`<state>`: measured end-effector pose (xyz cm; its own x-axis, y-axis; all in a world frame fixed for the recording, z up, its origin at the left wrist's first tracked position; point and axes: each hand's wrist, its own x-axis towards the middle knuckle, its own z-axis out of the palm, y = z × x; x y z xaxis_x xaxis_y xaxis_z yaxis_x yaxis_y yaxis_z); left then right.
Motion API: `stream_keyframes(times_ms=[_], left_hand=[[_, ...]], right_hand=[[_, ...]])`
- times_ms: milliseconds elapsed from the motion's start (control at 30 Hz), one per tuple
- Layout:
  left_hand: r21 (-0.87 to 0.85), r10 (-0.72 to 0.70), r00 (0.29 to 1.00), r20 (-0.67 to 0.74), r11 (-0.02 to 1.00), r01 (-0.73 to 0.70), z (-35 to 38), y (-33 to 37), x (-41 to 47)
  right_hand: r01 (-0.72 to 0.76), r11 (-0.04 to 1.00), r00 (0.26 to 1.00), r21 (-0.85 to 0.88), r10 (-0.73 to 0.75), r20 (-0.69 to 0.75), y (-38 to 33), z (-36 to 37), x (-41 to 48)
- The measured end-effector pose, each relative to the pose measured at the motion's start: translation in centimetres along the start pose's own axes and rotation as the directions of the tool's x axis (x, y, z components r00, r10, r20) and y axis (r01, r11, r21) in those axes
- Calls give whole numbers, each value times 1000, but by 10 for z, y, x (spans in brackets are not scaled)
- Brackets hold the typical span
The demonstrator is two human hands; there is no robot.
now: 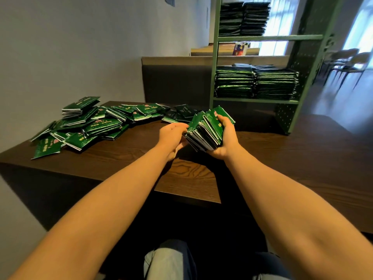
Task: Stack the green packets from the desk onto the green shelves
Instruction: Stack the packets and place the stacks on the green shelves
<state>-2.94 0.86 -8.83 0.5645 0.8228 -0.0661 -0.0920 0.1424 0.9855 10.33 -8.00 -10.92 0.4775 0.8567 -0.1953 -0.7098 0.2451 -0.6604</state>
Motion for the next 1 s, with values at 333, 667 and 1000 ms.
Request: stream_keyframes(times_ms=[333, 667, 1000], left_hand=[[425, -57, 997, 57, 905, 27, 2, 4, 11], [403, -87, 967, 239, 915, -18, 17, 15, 9], [-49, -2, 955, 297, 999, 17, 55, -3, -7]], right_hand=[[43, 975, 998, -219, -50, -27, -1, -4, 5], [175, 822, 973, -542, -228, -32, -12, 4, -6], [249, 632, 955, -734, -288, 77, -19, -6, -27]])
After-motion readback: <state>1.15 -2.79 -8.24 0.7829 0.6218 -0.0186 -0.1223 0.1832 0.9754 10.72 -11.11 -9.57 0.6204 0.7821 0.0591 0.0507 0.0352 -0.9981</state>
